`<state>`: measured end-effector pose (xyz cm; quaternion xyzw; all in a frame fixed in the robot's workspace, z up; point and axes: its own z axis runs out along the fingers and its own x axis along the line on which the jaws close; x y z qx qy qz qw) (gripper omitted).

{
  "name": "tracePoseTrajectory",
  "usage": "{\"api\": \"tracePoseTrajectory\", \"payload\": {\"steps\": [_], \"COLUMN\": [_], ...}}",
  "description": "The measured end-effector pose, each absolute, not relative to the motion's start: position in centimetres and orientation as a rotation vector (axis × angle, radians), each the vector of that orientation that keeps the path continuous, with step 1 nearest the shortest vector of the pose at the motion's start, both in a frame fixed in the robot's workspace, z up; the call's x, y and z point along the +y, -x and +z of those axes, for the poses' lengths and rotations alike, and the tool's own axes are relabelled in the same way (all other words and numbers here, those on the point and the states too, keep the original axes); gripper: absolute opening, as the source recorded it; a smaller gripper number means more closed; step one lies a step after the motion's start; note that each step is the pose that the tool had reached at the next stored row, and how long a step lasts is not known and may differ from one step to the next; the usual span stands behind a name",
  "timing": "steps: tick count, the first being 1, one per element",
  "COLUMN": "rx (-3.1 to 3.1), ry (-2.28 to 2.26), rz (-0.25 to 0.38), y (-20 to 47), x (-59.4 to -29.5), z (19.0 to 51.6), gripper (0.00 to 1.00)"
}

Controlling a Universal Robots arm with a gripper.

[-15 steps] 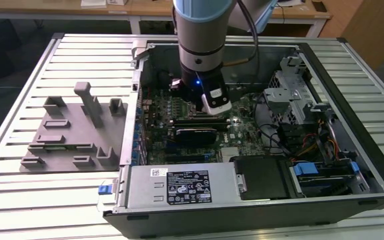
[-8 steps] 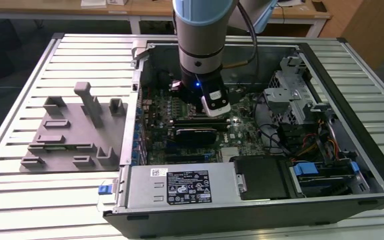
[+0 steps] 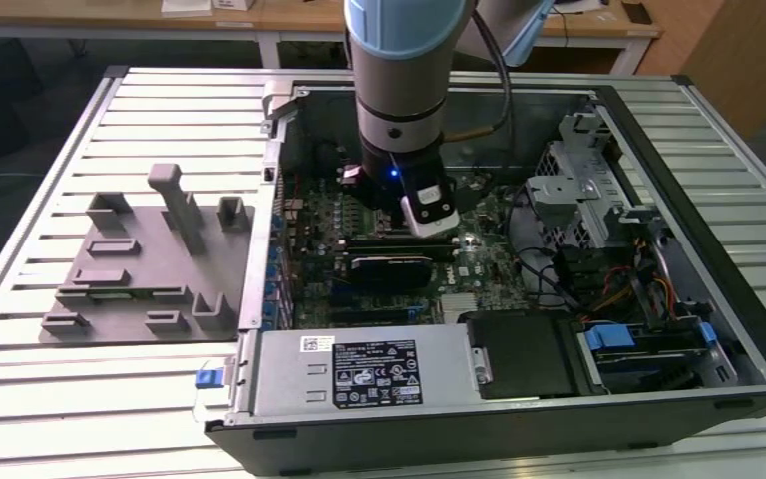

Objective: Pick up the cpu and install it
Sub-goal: 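Install the second cpu locking lever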

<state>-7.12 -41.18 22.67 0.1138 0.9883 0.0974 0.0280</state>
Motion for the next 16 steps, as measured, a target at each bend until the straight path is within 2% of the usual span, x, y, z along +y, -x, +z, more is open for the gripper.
{"api": "tracePoseTrajectory", "payload": {"steps": [16], "rx": [3.049], "ry": [-0.358], "rz": [0.314], "y": [8.1], "x": [-41.4], "z": [21.4], "gripper": [0.11]}}
